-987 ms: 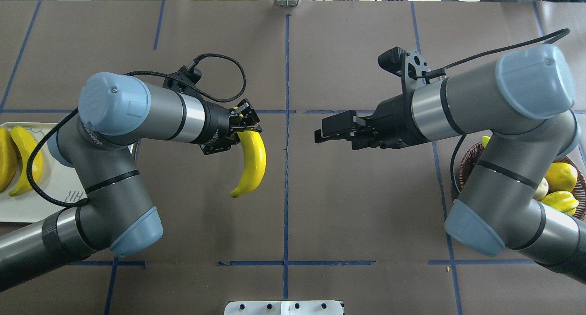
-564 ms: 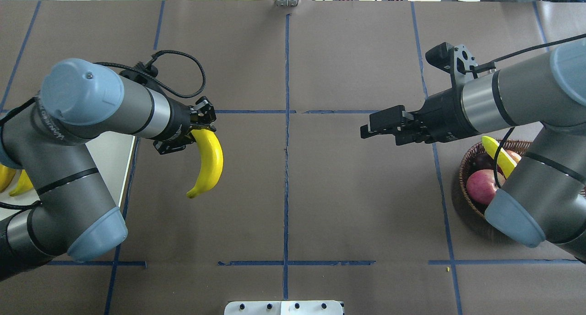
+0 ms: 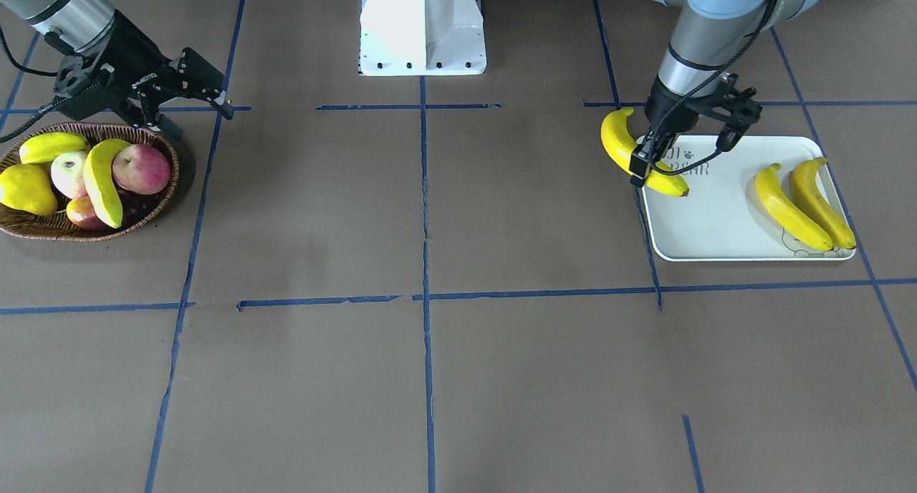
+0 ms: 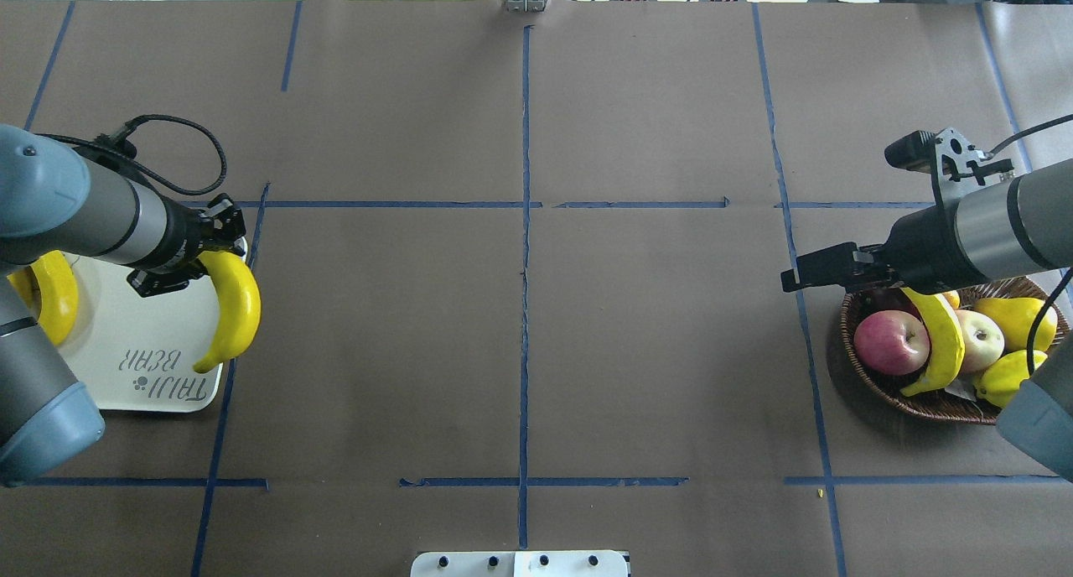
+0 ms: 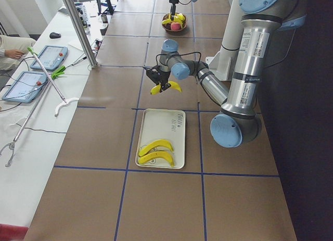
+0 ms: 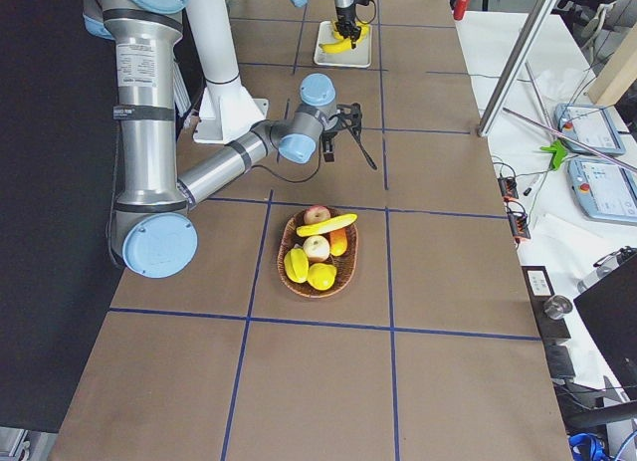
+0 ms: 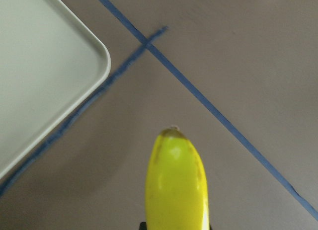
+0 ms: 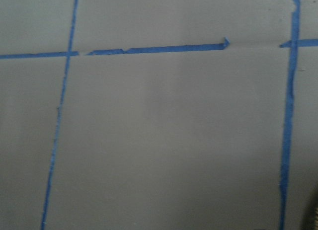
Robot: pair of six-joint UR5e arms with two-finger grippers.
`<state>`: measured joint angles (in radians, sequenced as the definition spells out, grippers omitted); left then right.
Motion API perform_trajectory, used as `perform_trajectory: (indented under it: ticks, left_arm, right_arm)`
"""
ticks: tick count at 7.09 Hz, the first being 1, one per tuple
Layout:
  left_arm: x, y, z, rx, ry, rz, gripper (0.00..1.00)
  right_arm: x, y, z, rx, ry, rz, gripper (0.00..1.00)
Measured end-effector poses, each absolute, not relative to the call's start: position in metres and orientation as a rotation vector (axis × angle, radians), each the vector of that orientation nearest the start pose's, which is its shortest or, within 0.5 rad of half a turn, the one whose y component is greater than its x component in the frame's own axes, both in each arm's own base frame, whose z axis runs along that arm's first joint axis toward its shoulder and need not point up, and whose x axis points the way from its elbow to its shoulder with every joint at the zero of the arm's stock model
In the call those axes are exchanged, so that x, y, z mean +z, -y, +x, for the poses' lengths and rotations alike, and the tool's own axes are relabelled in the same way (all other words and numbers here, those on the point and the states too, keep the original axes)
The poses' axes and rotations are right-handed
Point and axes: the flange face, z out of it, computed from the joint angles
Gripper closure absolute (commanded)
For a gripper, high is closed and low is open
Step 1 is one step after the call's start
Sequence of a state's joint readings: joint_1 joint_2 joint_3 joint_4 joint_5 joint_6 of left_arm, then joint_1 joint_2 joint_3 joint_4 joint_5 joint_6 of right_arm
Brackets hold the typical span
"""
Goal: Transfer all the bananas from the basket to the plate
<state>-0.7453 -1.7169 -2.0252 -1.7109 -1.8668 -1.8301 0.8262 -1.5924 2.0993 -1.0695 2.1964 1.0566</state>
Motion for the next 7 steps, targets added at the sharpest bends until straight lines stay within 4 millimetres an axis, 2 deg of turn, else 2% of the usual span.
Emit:
perform_trajectory:
  ticks: [2, 4, 5, 7]
  left_arm:
    - [0.403, 0.446, 0.270, -0.840, -0.742, -0.054, 1.00]
    - [0.432, 0.466, 0.239, -0.844, -0.700, -0.022, 1.00]
    - [0.449, 0.472, 0.235, -0.849, -0.686, -0.034, 1.00]
    - [0.506, 0.479, 0.237, -0.838, -0.695, -0.059, 0.99]
  right_arm:
    - [0.385, 0.400, -0.229, -0.113, 0.975, 0.169, 0.00]
    - [0.397, 0.410, -0.205, -0.197, 0.877, 0.172, 0.00]
    - [0.399, 0.412, -0.196, -0.227, 0.846, 0.168, 0.00]
    - [0.399, 0.414, -0.191, -0.259, 0.822, 0.165, 0.00]
